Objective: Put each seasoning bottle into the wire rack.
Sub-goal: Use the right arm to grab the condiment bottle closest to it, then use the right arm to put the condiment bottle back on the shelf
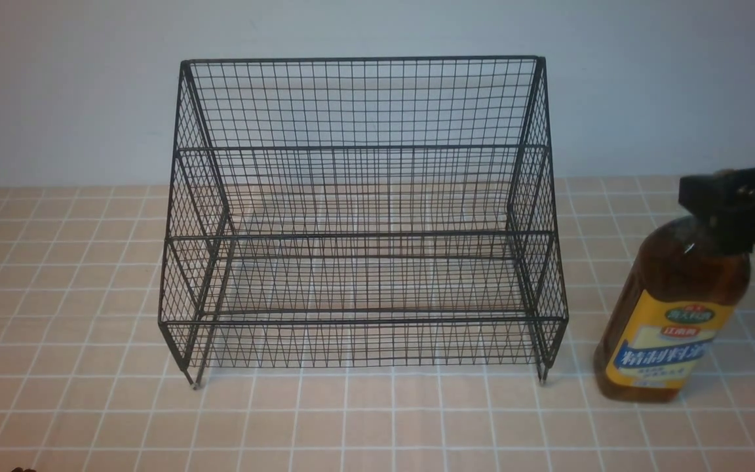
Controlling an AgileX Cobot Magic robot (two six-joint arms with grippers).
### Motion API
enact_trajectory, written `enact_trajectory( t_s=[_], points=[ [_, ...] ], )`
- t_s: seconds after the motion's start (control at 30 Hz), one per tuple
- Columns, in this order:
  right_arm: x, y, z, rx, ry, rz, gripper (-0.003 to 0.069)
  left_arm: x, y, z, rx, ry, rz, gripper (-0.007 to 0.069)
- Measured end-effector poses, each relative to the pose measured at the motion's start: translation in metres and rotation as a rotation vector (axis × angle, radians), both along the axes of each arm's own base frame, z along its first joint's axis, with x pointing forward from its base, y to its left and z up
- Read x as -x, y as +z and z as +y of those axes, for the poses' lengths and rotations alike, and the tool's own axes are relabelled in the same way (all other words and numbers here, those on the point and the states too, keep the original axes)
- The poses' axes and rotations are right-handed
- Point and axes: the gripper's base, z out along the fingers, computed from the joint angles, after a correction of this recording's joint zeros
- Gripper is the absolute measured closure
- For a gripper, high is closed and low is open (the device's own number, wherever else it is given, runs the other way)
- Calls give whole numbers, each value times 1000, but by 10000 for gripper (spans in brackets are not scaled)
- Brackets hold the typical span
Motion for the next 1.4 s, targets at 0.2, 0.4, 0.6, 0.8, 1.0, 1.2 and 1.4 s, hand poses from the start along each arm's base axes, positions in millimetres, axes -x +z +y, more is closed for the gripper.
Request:
enact_trajectory(
  t_s=[0.2,0.4,0.6,0.8,1.0,1.2,1.4],
  points=[
    [-9,-9,3,19,18,32,347,0,0,0,1,0,0,634],
    [-5,-4,3,50,37,7,347,0,0,0,1,0,0,634],
    [17,33,4,107,106,-98,347,0,0,0,1,0,0,634],
    [28,108,8,88,154,-266,348,0,0,0,1,0,0,634],
    [35,162,14,4,199,-366,348,0,0,0,1,0,0,634],
    [19,160,24,-106,271,-304,348,0,0,0,1,0,0,634],
    [10,153,44,-94,362,-299,348,0,0,0,1,0,0,634]
  ],
)
